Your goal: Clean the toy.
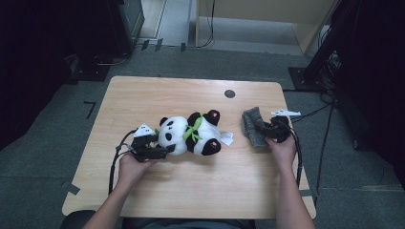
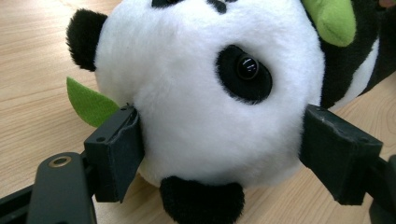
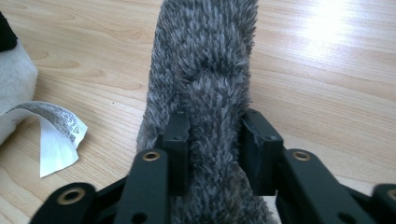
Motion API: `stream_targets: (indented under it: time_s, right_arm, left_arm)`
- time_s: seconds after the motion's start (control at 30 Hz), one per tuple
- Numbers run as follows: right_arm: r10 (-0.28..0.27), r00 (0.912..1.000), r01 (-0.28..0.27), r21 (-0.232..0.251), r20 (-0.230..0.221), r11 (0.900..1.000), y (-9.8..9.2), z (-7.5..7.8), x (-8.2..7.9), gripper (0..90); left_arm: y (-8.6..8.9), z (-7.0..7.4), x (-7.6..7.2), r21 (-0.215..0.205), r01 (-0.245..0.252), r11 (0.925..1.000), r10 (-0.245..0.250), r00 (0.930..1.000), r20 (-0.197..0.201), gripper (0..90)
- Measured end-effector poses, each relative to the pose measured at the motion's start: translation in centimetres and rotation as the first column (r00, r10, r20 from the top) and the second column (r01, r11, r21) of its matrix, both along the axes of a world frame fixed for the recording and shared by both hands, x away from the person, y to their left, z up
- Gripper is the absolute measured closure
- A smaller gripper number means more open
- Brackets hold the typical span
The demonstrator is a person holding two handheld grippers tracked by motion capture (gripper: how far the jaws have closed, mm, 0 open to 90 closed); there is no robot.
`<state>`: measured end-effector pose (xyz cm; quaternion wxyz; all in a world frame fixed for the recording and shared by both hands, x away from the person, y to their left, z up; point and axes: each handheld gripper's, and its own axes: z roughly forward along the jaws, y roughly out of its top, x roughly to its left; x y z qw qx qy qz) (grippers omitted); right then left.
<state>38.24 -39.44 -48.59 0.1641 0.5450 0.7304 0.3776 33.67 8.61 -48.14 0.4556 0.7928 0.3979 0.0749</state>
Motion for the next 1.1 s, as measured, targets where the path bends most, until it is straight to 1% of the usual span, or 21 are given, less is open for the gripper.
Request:
stream_targets:
  time_s: [0.1,0.23,0.3,0.43,0.53,0.6,0.73,0.83,0.97,1.1]
  right_arm:
    - [0.001,1.0,-0.001,-0.005,-0.007,1.0,0.1,-0.2,0.1,60.0]
    - [-0.001,1.0,0.001,0.001,-0.005,1.0,0.1,-0.2,0.1,53.0]
    - [-0.001,1.0,0.001,0.004,0.0,1.0,0.1,0.0,0.1,52.4]
    - [0.0,0.9999,0.0,0.021,0.016,1.0,-0.1,0.4,0.0,46.6]
    - [-0.001,0.9992,0.0,0.021,0.039,1.0,-0.2,0.7,-0.2,44.6]
    - [-0.001,0.9989,-0.001,0.034,0.046,0.999,-0.1,1.0,-0.4,43.1]
    - [0.013,0.9981,-0.015,0.037,0.061,0.999,0.2,1.5,-0.7,38.7]
    - [0.023,0.9974,-0.026,0.042,0.069,0.999,0.6,1.9,-1.0,36.4]
    - [0.042,0.996,-0.047,0.067,0.079,0.997,1.1,2.4,-1.4,34.3]
    - [0.057,0.9949,-0.062,0.066,0.083,0.996,1.7,2.7,-1.9,32.3]
  left_arm:
    - [0.0,0.0,0.0,0.002,0.004,1.0,-0.004,1.0,0.004,18.5]
    - [0.1,0.0,0.0,0.001,0.006,1.0,-0.006,0.9999,0.009,18.2]
    - [0.1,-0.1,0.1,0.0,0.007,1.0,-0.007,0.9999,0.011,18.0]
    - [0.1,-0.1,0.1,-0.004,0.012,0.9999,-0.012,0.9999,0.011,17.6]
    - [0.1,-0.1,0.2,-0.004,0.013,0.9999,-0.013,0.9999,0.009,17.5]
    - [0.1,-0.1,0.2,-0.003,0.015,0.9999,-0.015,0.9998,0.008,17.5]
    - [0.2,0.1,0.3,0.0,0.022,0.9998,-0.022,0.9998,-0.001,17.5]
    - [0.2,0.0,0.4,-0.01,0.02,0.9998,-0.02,0.9998,-0.007,17.0]
    - [0.3,0.1,0.4,-0.014,0.018,0.9997,-0.018,0.9998,-0.008,16.8]
    - [0.2,0.1,0.4,-0.012,0.018,0.9998,-0.018,0.9998,-0.006,16.7]
